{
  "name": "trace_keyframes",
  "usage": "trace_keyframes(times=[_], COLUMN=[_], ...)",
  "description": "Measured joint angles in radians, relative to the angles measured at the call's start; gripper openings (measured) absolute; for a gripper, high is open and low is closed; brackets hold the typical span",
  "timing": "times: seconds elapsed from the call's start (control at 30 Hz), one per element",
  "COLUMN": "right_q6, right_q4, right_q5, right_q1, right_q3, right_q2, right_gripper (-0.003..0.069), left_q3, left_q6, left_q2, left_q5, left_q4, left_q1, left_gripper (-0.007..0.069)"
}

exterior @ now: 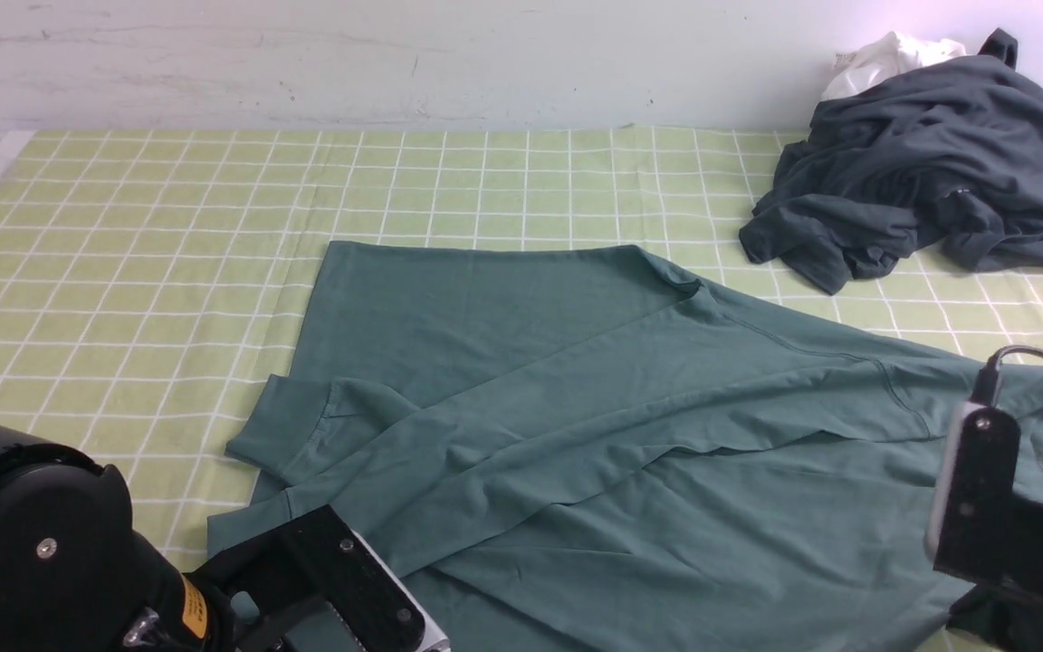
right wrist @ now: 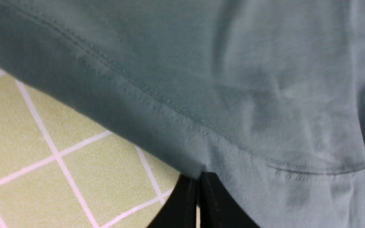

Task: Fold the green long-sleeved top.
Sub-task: Use both arms simultaneously to clamp the lower edge of the clothing fabric

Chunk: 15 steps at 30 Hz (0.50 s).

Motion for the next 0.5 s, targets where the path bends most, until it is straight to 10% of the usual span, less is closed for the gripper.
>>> trace_keyframes(times=[0.5], right_q6=[0.142], right_q4=[0.019], right_q5=[0.055], right_q1=[0.0], right_q3=[-0.023], right_q2=[-0.016], right_gripper=[-0.0006], left_q3=[0.066], left_q6=[0.148], left_q2=[0.056], left_q5=[0.022], left_q4=[0.307], left_q1=[0.0], left_gripper=[0.0333])
